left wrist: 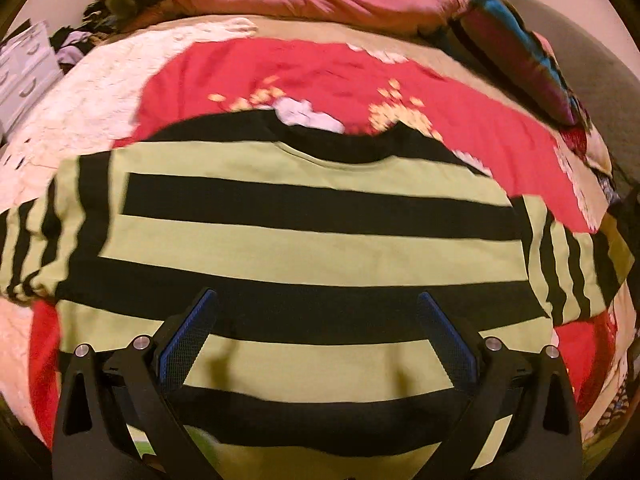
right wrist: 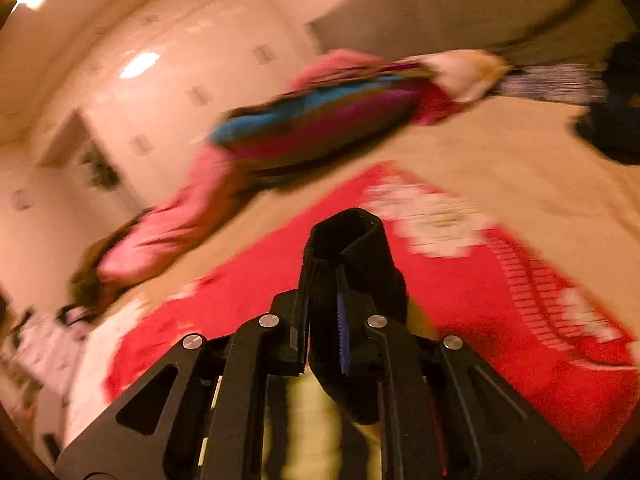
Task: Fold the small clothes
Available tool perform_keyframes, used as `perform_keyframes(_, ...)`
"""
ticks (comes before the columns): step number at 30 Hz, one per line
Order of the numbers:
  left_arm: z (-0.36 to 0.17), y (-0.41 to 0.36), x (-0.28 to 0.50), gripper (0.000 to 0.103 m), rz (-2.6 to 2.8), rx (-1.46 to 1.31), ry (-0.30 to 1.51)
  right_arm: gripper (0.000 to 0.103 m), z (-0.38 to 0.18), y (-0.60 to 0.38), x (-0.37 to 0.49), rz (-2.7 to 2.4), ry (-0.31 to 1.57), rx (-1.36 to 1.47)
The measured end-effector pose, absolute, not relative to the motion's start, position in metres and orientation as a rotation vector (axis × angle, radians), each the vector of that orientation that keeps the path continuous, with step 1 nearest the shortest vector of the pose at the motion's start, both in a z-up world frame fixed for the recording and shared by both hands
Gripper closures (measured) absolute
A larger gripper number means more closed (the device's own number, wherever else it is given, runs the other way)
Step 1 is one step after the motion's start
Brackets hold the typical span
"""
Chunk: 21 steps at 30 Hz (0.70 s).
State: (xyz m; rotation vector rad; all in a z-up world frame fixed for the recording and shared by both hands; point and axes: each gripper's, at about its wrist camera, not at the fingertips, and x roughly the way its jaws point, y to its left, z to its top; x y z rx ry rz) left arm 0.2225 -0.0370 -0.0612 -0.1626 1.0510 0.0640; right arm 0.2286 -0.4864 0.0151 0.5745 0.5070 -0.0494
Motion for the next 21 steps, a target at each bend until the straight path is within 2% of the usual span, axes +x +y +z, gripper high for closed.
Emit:
perform_keyframes(7, -0.058, -0.001, 0.214, 0.004, 0.121, -0.219, 1.046, 0.097, 0.024, -0.372, 0.253, 0.302, 0.587, 0.519)
perform_keyframes(14, -0.064, 0.028, 0.207, 0.004, 0.161, -0.256, 1.053, 0.096, -0.011, -0.244, 0.255, 0.541, 0.758, 0.305)
perform_keyframes(16, -0.063, 0.037, 0.206, 0.004, 0.175, -0.279, 1.049, 0.091, -0.025, -0.231, 0.258, 0.582, 0.809, 0.299)
perform_keyframes(18, -0.064, 0.043, 0.205, 0.004, 0.188, -0.295, 1.046, 0.078, -0.043, -0.223, 0.258, 0.636, 0.877, 0.323)
perform_keyframes(20, -0.064, 0.045, 0.205, 0.004, 0.187, -0.304, 1.049, 0.073, -0.053, -0.223, 0.259, 0.665, 0.919, 0.371)
perform_keyframes(21, -0.065, 0.044, 0.205, 0.004, 0.186, -0.307, 1.050, 0.066, -0.055, -0.226, 0.261, 0.681, 0.933, 0.408)
